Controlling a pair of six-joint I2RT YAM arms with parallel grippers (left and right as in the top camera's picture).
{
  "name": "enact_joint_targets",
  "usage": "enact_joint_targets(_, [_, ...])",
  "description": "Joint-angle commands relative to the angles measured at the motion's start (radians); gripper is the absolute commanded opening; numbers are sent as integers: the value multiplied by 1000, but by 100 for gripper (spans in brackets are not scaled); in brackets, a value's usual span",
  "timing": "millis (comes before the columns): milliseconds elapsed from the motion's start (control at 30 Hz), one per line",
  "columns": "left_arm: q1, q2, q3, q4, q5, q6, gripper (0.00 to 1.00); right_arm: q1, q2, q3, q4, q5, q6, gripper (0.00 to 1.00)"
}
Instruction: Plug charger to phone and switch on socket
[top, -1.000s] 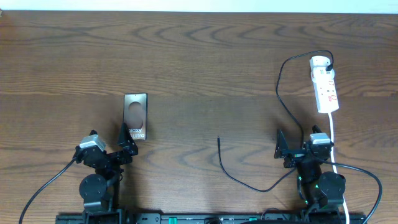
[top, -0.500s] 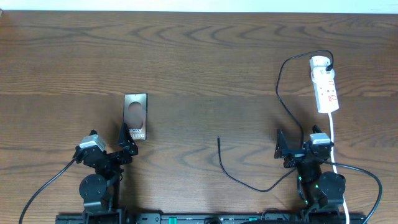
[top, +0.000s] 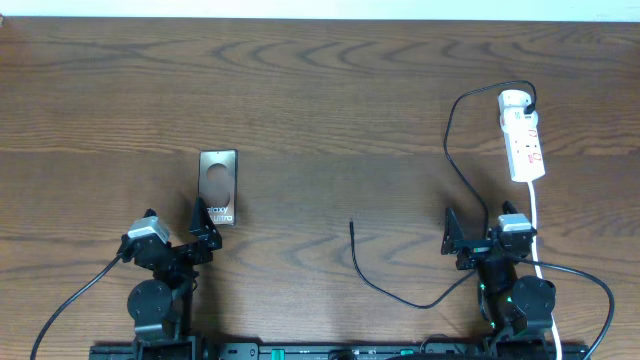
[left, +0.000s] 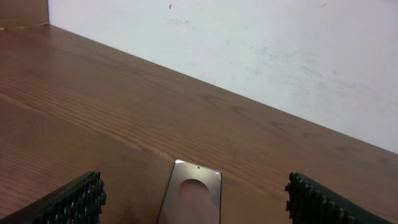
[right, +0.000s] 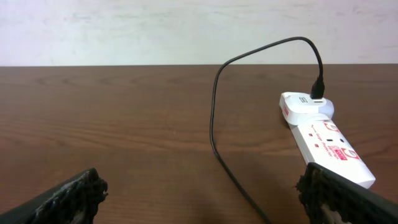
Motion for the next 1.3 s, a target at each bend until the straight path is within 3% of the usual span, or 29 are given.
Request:
enact_joint_targets(0, [5, 0, -16, -37, -5, 10, 92, -2, -3, -2, -6, 12, 10, 99])
enact_joint_targets(400, [5, 0, -16, -37, -5, 10, 92, -2, -3, -2, -6, 11, 10, 99])
enact_joint_targets(433, [5, 0, -16, -37, -5, 10, 98, -2, -3, -2, -6, 12, 9, 99])
enact_joint_targets(1267, [4, 0, -16, -36, -1, 10, 98, -2, -3, -2, -6, 12, 10, 99])
